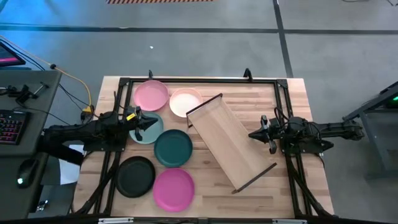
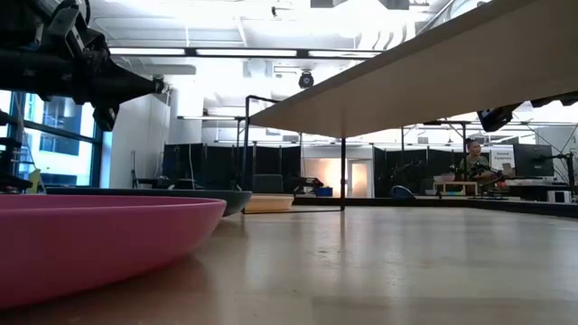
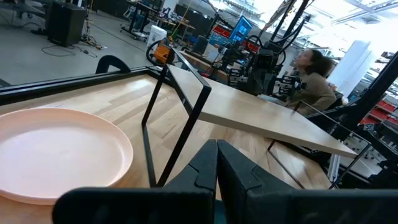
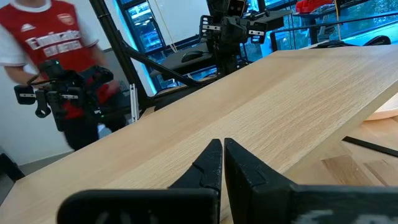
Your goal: Place and stack plates onto a shelf
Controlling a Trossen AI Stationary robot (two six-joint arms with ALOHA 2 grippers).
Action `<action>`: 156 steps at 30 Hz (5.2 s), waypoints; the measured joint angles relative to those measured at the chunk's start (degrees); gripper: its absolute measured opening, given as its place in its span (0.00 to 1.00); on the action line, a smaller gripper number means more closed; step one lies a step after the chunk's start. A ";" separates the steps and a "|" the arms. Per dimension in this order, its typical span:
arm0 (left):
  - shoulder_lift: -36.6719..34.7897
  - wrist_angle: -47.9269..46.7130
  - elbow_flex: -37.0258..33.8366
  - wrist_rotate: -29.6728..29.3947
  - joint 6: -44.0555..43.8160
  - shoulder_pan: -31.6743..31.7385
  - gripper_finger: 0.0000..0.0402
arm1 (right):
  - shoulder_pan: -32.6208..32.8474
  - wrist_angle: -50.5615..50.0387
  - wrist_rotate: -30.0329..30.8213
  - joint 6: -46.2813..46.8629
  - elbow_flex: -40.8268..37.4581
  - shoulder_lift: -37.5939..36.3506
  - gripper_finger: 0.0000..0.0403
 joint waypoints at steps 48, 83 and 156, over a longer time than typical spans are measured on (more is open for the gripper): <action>0.02 0.00 0.00 0.01 0.00 0.00 0.00 | 0.01 -0.01 0.00 0.00 0.02 0.00 0.00; 0.01 0.02 0.00 0.01 0.00 0.01 0.00 | -0.26 49.11 35.69 13.14 9.49 16.77 0.00; 89.75 -38.40 49.51 -4.08 2.01 28.29 0.46 | -4.39 -6.72 33.92 9.03 42.55 42.82 0.00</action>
